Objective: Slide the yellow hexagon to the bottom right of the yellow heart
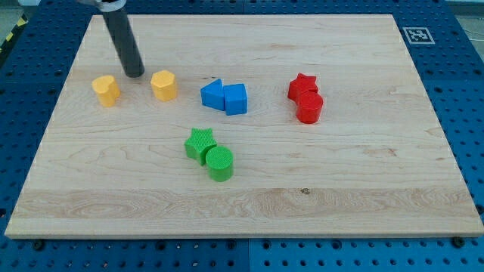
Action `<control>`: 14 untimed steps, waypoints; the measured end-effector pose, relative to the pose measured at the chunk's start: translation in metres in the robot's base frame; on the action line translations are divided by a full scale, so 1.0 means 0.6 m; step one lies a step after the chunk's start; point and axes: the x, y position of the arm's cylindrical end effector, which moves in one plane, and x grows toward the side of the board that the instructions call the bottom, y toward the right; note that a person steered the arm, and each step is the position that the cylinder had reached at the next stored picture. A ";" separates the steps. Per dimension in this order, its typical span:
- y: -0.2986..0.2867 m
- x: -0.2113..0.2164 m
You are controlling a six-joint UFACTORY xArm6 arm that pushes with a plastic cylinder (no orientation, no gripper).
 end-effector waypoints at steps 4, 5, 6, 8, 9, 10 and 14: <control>0.085 0.030; 0.085 0.041; 0.086 0.054; 0.106 0.081; 0.107 0.099; 0.093 0.105; 0.110 0.151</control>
